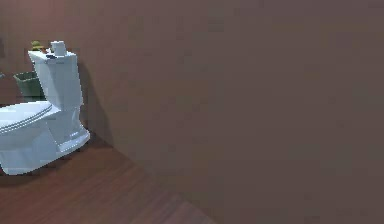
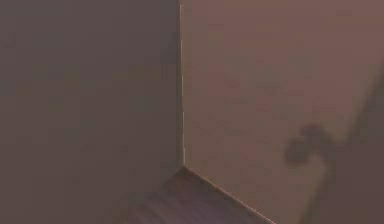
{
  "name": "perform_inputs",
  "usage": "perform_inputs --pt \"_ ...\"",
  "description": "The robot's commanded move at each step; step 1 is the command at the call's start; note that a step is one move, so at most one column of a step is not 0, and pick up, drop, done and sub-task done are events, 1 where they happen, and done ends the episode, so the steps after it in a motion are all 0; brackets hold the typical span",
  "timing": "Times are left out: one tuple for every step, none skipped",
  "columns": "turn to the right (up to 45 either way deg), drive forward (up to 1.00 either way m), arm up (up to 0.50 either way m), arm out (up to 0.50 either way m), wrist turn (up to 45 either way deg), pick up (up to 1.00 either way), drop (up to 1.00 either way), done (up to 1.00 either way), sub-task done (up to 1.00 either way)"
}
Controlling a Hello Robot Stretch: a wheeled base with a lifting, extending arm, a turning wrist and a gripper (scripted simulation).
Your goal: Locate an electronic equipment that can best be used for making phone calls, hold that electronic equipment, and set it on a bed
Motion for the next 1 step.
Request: perform_inputs --pt "0.0 0.25 0.0 0.0 0.0 0.0 0.0 0.0 0.0"
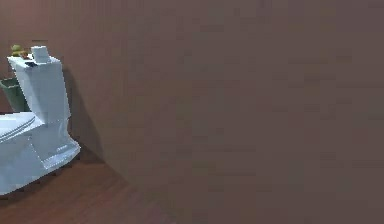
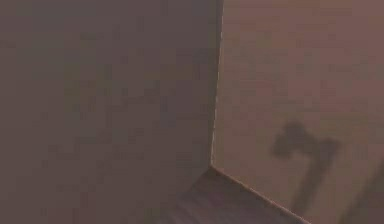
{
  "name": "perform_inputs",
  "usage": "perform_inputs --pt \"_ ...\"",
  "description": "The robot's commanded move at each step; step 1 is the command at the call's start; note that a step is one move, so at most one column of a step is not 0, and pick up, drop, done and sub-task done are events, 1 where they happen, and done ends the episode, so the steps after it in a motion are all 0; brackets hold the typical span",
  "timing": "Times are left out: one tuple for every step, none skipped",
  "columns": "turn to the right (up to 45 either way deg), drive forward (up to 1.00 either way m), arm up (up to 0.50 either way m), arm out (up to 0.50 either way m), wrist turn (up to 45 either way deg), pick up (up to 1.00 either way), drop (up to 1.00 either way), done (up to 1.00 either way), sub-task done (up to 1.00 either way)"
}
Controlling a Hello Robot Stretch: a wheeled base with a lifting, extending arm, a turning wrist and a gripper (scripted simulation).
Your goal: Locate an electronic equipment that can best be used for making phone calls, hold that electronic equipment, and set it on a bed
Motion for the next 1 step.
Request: perform_inputs --pt "-45.0 0.0 0.0 0.0 0.0 0.0 0.0 0.0 0.0"
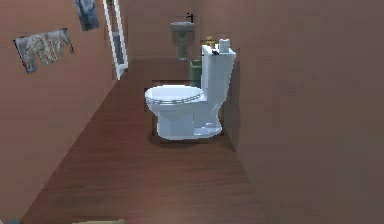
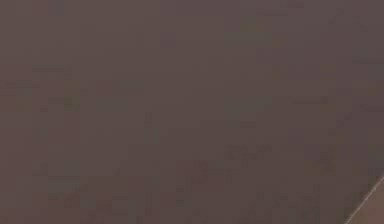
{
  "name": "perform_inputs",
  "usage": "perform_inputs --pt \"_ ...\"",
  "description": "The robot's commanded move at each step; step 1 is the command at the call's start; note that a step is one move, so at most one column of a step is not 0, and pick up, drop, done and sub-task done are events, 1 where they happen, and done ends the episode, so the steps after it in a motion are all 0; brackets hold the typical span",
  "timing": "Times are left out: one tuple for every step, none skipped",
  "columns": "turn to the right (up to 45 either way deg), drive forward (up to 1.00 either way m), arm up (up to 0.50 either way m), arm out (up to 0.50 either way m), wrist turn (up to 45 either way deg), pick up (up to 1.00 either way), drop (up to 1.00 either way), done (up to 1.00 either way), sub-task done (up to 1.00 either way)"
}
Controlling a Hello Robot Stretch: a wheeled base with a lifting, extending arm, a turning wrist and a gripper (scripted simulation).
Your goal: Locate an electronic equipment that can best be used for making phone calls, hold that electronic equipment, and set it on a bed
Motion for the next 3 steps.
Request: perform_inputs --pt "-12.0 0.0 0.0 0.0 0.0 0.0 0.0 0.0 0.0" --pt "0.0 0.6 0.0 0.0 0.0 0.0 0.0 0.0 0.0" --pt "6.0 0.0 0.0 0.0 0.0 0.0 0.0 0.0 0.0"
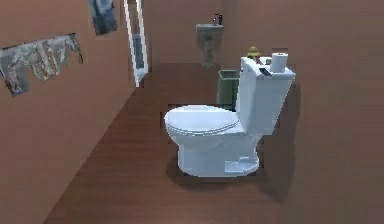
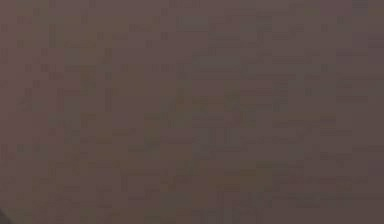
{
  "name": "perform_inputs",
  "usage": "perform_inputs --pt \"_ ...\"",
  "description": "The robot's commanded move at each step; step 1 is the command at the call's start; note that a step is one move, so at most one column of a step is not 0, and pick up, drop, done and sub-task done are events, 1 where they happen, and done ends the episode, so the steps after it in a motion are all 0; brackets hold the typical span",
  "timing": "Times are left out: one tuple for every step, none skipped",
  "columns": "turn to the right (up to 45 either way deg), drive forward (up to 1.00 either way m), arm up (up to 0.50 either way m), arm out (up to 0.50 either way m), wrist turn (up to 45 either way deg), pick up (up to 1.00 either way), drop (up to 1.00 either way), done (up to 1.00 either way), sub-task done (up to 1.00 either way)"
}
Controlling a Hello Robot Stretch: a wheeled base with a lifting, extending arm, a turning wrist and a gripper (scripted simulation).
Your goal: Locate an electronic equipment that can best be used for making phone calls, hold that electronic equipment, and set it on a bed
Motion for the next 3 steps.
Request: perform_inputs --pt "0.0 0.45 0.0 0.0 0.0 0.0 0.0 0.0 0.0" --pt "-42.0 0.0 0.0 0.0 0.0 0.0 0.0 0.0 0.0" --pt "0.0 1.0 0.0 0.0 0.0 0.0 0.0 0.0 0.0"
